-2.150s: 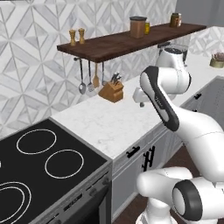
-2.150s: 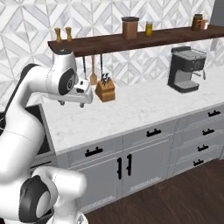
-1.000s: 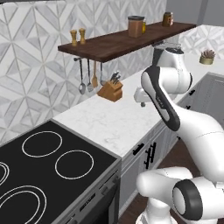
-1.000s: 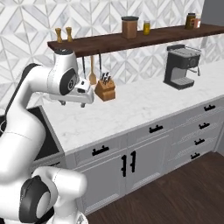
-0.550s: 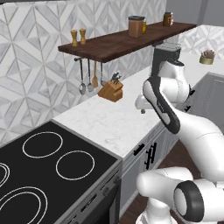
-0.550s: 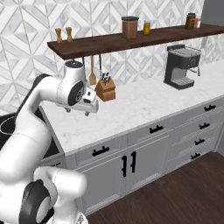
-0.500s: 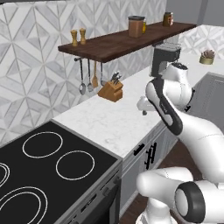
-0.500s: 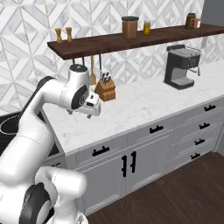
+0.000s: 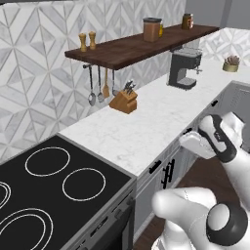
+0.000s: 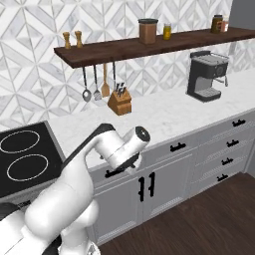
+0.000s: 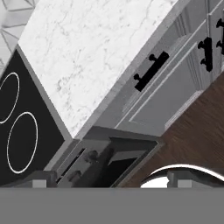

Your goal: Take a straw from the drawer in front and place it inside the glass cup on the dining counter.

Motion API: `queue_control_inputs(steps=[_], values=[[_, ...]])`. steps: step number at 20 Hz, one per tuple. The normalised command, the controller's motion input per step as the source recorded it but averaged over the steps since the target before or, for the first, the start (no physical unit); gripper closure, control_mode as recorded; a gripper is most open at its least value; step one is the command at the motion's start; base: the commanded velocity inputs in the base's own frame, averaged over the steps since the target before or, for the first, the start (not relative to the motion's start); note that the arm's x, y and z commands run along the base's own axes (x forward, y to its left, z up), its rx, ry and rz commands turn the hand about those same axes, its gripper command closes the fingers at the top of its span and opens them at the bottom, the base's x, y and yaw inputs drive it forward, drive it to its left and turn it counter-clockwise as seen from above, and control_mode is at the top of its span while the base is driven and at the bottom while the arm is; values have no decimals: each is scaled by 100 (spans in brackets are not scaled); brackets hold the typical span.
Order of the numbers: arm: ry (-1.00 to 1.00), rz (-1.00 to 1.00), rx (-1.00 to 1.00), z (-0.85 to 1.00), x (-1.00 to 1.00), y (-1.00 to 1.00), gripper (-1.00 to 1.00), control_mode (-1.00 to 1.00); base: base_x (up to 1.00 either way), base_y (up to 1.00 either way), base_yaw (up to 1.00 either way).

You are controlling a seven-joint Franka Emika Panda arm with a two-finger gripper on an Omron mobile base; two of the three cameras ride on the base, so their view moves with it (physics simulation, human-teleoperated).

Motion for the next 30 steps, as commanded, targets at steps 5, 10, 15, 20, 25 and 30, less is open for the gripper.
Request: queue_control_inputs(steps=[5,10,15,20,25,30], values=[[13,-14,37,-83,5,-23,-100,-100,0,0,0],[5,-14,41,-86,23,0,-100,-100,0,0,0],[0,-5,28,-50,26,8,-100,-100,0,0,0],[-2,-9,9,-3,41,11,-100,-100,0,0,0],[0,-11,1,-8,41,7,-100,-100,0,0,0],[0,-11,0,-27,34,12,-100,-100,0,0,0]])
